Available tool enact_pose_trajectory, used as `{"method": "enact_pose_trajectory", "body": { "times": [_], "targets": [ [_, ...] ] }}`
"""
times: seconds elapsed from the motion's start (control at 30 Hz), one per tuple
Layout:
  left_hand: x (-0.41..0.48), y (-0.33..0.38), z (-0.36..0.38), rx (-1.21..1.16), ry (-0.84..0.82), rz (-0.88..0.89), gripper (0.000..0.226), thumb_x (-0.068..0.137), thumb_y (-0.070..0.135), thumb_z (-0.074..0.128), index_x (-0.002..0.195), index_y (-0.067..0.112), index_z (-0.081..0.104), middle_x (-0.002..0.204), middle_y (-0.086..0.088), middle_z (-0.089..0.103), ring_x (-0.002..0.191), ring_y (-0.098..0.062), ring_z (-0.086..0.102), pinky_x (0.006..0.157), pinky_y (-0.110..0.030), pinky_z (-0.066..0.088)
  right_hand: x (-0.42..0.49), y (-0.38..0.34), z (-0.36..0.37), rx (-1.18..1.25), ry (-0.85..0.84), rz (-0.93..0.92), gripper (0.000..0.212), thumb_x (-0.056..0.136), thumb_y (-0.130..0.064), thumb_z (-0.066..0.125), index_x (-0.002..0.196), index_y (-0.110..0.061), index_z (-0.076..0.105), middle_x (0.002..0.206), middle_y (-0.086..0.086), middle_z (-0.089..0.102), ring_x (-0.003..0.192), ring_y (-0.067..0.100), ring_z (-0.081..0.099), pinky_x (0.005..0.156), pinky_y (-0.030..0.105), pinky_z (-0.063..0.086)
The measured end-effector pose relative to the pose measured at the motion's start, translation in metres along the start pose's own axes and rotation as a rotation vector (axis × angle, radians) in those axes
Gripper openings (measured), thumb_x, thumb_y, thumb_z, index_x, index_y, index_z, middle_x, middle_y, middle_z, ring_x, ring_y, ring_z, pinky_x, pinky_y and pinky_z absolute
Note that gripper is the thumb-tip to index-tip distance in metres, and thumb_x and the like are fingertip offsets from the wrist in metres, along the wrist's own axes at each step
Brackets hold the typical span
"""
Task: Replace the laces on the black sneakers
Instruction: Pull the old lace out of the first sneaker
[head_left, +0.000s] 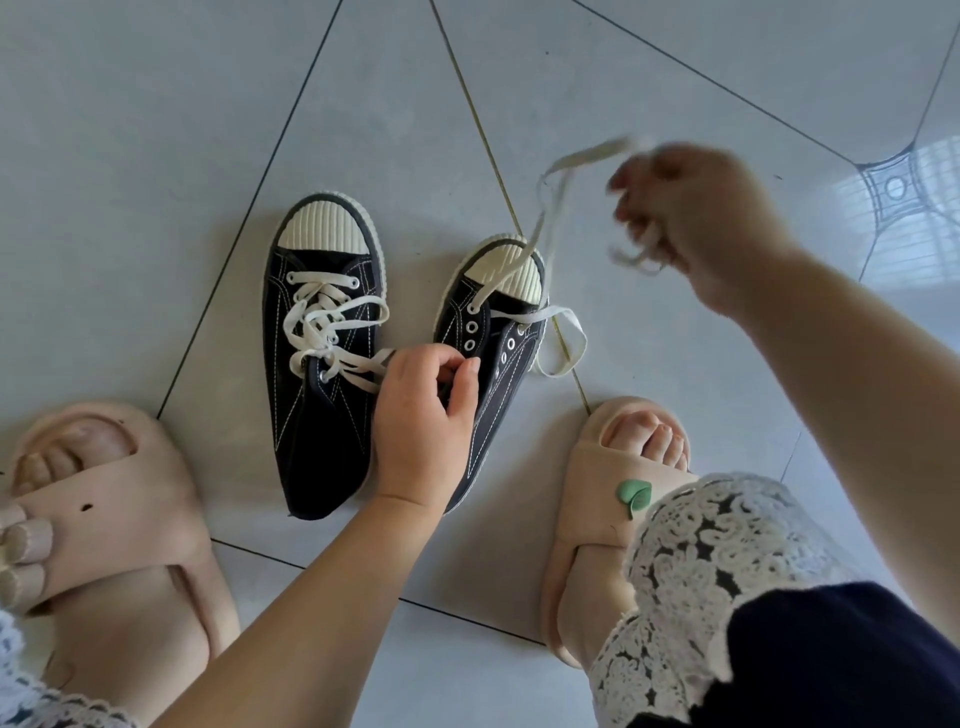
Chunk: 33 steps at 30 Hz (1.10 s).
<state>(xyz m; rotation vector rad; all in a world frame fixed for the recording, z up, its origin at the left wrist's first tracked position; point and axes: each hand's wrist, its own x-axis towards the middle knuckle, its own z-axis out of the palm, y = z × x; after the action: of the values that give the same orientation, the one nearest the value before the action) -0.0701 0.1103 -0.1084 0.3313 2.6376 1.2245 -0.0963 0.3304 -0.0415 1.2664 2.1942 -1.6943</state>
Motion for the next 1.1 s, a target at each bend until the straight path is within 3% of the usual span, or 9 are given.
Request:
{"method": "enact_pose_trajectory", "body": {
  "times": [0.1, 0.2, 0.3, 0.5, 0.7, 0.83, 0.93, 1.03, 1.1],
  "targets": [
    [0.0, 0.0, 0.0, 0.004, -0.001, 0.0, 0.012, 0.083, 0.01, 0.064, 0.077, 0.0, 0.059, 0.071, -0.01, 0.057, 0.071, -0.015, 0.042, 0.068, -0.015, 0.029, -0.008, 0.025, 0.022, -0.427, -0.162, 0.108, 0.021, 0.09, -0.019, 0.057, 0.07, -0.014, 0.06, 0.058, -0.003, 0.056, 0.03, -0.001, 0.042, 0.033, 0.011, 0.03],
    [0.0, -0.001, 0.0, 0.003, -0.014, -0.009, 0.013, 0.083, 0.01, 0.064, 0.079, -0.001, 0.059, 0.072, -0.011, 0.057, 0.072, -0.015, 0.042, 0.068, -0.016, 0.03, -0.015, 0.039, 0.042, -0.658, -0.209, 0.052, 0.041, 0.083, -0.043, 0.064, 0.057, -0.017, 0.044, 0.05, -0.007, 0.047, 0.037, 0.002, 0.043, 0.033, 0.01, 0.027],
    [0.0, -0.001, 0.0, -0.004, -0.017, -0.018, 0.013, 0.083, 0.011, 0.064, 0.079, -0.001, 0.06, 0.073, -0.012, 0.057, 0.072, -0.016, 0.043, 0.069, -0.016, 0.03, -0.014, 0.04, 0.048, -0.771, -0.192, -0.041, 0.044, 0.082, -0.04, 0.065, 0.055, -0.016, 0.039, 0.05, -0.007, 0.043, 0.045, 0.006, 0.04, 0.039, 0.016, 0.029],
    [0.0, 0.001, -0.001, -0.007, -0.013, -0.017, 0.012, 0.083, 0.011, 0.064, 0.078, 0.001, 0.06, 0.072, -0.003, 0.052, 0.071, -0.014, 0.041, 0.068, -0.014, 0.029, 0.004, 0.003, 0.02, -0.245, 0.165, -0.103, 0.026, 0.083, -0.02, 0.064, 0.059, -0.018, 0.054, 0.039, -0.008, 0.052, 0.029, 0.0, 0.044, 0.035, 0.012, 0.036],
    [0.0, 0.0, 0.0, -0.015, -0.007, -0.009, 0.013, 0.083, 0.012, 0.063, 0.077, 0.002, 0.059, 0.071, 0.0, 0.05, 0.07, -0.011, 0.04, 0.067, -0.014, 0.028, -0.005, 0.009, 0.049, -0.621, -0.188, -0.058, 0.018, 0.084, -0.027, 0.065, 0.076, -0.011, 0.063, 0.053, -0.003, 0.052, 0.053, 0.013, 0.049, 0.056, 0.025, 0.039],
    [0.0, 0.0, 0.0, -0.02, 0.006, 0.016, 0.013, 0.082, 0.013, 0.062, 0.076, 0.002, 0.059, 0.073, 0.006, 0.045, 0.071, -0.009, 0.039, 0.066, -0.014, 0.028, -0.015, 0.012, 0.073, -0.718, -0.19, -0.109, 0.041, 0.078, -0.042, 0.067, 0.055, -0.014, 0.049, 0.054, -0.002, 0.047, 0.05, 0.013, 0.044, 0.045, 0.023, 0.032],
    [0.0, 0.0, 0.0, -0.03, 0.007, 0.013, 0.014, 0.082, 0.014, 0.061, 0.075, 0.002, 0.059, 0.072, 0.007, 0.045, 0.07, -0.009, 0.039, 0.065, -0.015, 0.028, -0.015, 0.011, 0.081, -0.81, -0.165, -0.192, 0.026, 0.079, -0.03, 0.064, 0.068, -0.007, 0.058, 0.061, 0.0, 0.048, 0.057, 0.017, 0.046, 0.048, 0.025, 0.032],
    [0.0, 0.001, 0.0, -0.032, 0.008, 0.009, 0.015, 0.082, 0.015, 0.06, 0.075, 0.003, 0.059, 0.072, 0.004, 0.048, 0.068, -0.011, 0.041, 0.065, -0.014, 0.028, -0.014, 0.005, 0.078, -0.526, -0.112, -0.19, 0.023, 0.083, -0.021, 0.061, 0.073, 0.0, 0.063, 0.055, 0.001, 0.052, 0.048, 0.01, 0.045, 0.047, 0.023, 0.031],
    [0.0, 0.0, 0.0, -0.032, 0.006, 0.01, 0.014, 0.082, 0.015, 0.06, 0.075, 0.003, 0.059, 0.071, 0.004, 0.049, 0.068, -0.011, 0.042, 0.065, -0.014, 0.028, -0.008, -0.008, 0.062, -0.189, -0.015, -0.115, 0.021, 0.085, -0.019, 0.061, 0.066, -0.011, 0.062, 0.052, -0.005, 0.058, 0.04, 0.003, 0.045, 0.043, 0.019, 0.032]
  ]
}}
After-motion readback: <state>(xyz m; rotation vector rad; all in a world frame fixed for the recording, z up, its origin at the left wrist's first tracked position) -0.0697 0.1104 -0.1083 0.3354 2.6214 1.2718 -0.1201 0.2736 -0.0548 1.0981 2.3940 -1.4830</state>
